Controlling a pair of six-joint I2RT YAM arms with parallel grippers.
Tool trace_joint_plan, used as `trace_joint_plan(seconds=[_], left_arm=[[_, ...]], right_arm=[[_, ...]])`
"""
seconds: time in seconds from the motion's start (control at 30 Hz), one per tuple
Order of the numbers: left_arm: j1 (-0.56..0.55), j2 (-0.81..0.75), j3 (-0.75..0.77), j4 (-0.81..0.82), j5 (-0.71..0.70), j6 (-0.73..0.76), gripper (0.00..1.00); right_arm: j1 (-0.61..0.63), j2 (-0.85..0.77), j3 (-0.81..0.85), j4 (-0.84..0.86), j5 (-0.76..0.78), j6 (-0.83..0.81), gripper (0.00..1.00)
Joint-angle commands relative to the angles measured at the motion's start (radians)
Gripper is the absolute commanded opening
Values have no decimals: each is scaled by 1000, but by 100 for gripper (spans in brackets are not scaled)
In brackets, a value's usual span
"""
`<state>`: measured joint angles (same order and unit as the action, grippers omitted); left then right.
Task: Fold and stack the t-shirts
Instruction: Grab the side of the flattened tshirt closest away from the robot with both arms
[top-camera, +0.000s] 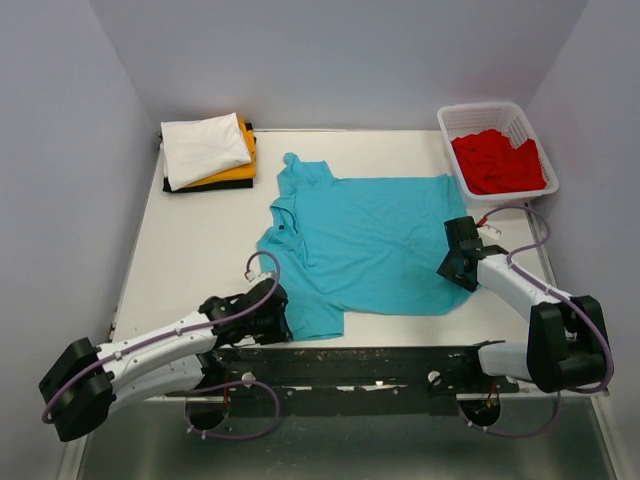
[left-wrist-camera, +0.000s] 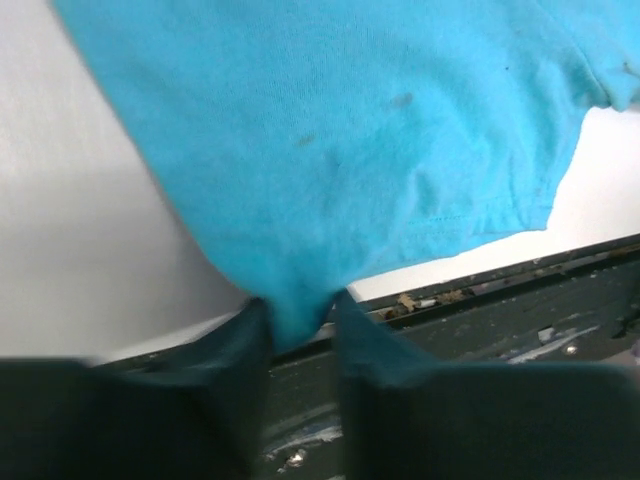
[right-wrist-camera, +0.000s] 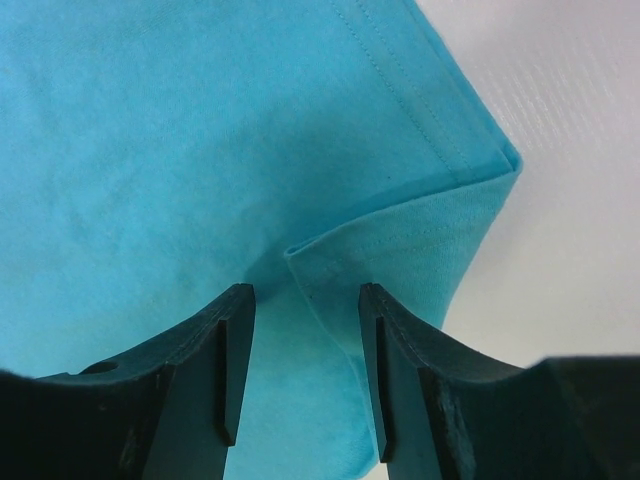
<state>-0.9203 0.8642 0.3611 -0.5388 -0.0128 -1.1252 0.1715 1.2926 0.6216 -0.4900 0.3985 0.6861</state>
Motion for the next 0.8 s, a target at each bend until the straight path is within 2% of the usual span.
trace_joint_plan(seconds=[0.0,0.03,0.17,0.53,0.77], left_arm=[[7,87,-8,22,-12,24,8],[7,92,-7,22,-16,23,0],[8,64,-12,22,-23,27,0],[7,-193,-63,-14,-3,8,0],[8,-224,-70,-21,0,8,0]], right_arm=[[4,15,13,-12,47,35,52],[4,14,12,-17,53,40,51],[5,-18,9,-37,90,67,47],[4,-60,12,-41,80,66,47],[5,-17,17,-31,71,56,46]])
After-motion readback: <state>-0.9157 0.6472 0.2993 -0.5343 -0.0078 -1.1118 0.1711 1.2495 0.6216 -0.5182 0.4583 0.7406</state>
